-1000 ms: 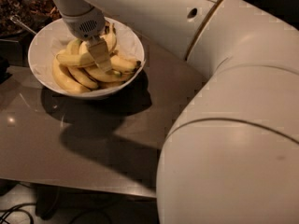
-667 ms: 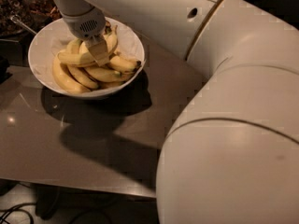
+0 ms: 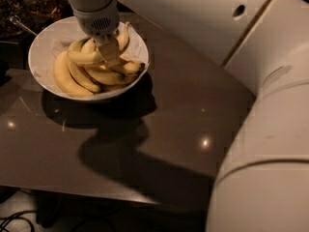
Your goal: Pick banana from white bowl
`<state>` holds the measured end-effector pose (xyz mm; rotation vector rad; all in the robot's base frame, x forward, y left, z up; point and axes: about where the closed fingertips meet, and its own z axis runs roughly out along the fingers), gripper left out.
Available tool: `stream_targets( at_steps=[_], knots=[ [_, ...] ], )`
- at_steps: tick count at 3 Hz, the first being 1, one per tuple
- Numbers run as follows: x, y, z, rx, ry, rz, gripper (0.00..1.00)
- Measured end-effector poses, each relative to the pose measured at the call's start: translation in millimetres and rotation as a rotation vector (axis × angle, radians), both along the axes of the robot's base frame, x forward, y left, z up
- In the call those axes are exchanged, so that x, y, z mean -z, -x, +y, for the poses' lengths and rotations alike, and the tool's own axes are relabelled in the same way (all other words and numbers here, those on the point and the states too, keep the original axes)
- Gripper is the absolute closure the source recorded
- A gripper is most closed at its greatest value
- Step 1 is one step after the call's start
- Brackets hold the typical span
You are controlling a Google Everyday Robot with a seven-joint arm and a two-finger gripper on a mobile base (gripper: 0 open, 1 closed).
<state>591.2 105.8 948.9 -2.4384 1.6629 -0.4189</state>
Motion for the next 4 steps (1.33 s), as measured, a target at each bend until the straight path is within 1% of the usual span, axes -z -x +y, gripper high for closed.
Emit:
stream_targets(
  at_steps=[1, 2, 3, 4],
  knots=[
    [-24, 32, -22, 0.034, -0.108, -0.028, 1.0],
    [-43, 62, -39, 0.021, -0.213, -0.049, 1.0],
    [-72, 119, -51, -0.022, -0.308, -0.074, 1.0],
    [-73, 121, -51, -0.024, -0.312, -0.076, 1.0]
  ],
)
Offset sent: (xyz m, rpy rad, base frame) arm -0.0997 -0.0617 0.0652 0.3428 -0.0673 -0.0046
